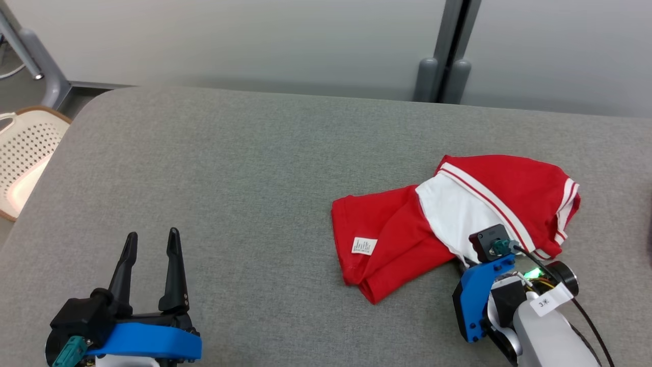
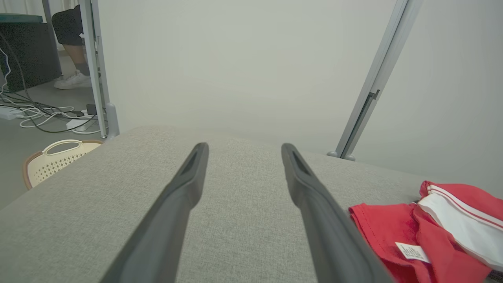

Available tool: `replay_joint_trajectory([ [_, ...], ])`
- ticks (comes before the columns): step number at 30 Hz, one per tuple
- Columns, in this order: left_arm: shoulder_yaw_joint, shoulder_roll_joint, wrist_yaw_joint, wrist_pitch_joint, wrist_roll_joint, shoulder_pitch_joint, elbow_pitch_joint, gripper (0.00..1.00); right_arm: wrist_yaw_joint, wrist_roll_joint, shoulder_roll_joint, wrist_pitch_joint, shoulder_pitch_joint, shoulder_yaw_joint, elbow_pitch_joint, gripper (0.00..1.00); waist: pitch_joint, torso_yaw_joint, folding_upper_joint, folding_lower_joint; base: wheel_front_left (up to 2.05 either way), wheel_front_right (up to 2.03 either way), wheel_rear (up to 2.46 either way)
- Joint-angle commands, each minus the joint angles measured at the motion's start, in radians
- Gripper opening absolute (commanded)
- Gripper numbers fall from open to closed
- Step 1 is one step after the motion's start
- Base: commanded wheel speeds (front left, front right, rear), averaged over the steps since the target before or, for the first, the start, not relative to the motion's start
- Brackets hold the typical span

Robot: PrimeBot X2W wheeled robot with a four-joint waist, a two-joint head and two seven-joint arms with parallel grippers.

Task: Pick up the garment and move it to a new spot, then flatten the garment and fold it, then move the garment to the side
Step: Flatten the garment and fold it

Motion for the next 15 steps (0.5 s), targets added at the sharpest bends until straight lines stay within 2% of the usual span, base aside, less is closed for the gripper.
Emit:
replay_joint_trajectory([
  [1, 0.006, 0.005, 0.005, -0.004, -0.003, 0.008, -0.003, 1.0, 0.0, 0.008, -0.001, 0.01, 0.023, 0.009, -0.021, 0.0, -0.016, -0.029, 0.0, 0.0, 0.0, 0.0, 0.0],
  [5, 0.008, 0.01, 0.01, -0.002, -0.005, 0.016, -0.012, 1.0, 0.0, 0.051, -0.03, 0.077, 0.098, 0.021, -0.151, 0.0, -0.034, -0.069, 0.0, 0.0, 0.0, 0.0, 0.0],
  [11, 0.009, 0.014, 0.019, 0.003, -0.006, 0.029, -0.025, 1.0, 0.0, 0.102, -0.077, 0.26, 0.263, -0.011, -0.353, 0.0, -0.049, -0.105, 0.0, 0.0, 0.0, 0.0, 0.0],
  [12, 0.009, 0.014, 0.019, 0.004, -0.007, 0.031, -0.026, 1.0, 0.0, 0.112, -0.081, 0.289, 0.295, -0.025, -0.384, 0.41, -0.051, -0.11, 0.0, 0.0, 0.0, 0.0, 0.0],
  [13, 0.009, 0.015, 0.021, 0.005, -0.006, 0.034, -0.028, 1.0, 0.0, 0.12, -0.08, 0.312, 0.324, -0.044, -0.419, 1.0, -0.053, -0.113, 0.0, 0.0, 0.0, 0.0, 0.0],
  [15, 0.008, 0.017, 0.023, 0.005, -0.007, 0.036, -0.031, 1.0, 0.0, 0.136, -0.065, 0.342, 0.372, -0.079, -0.493, 1.0, -0.057, -0.119, 0.0, 0.0, 0.0, 0.0, 0.0],
])
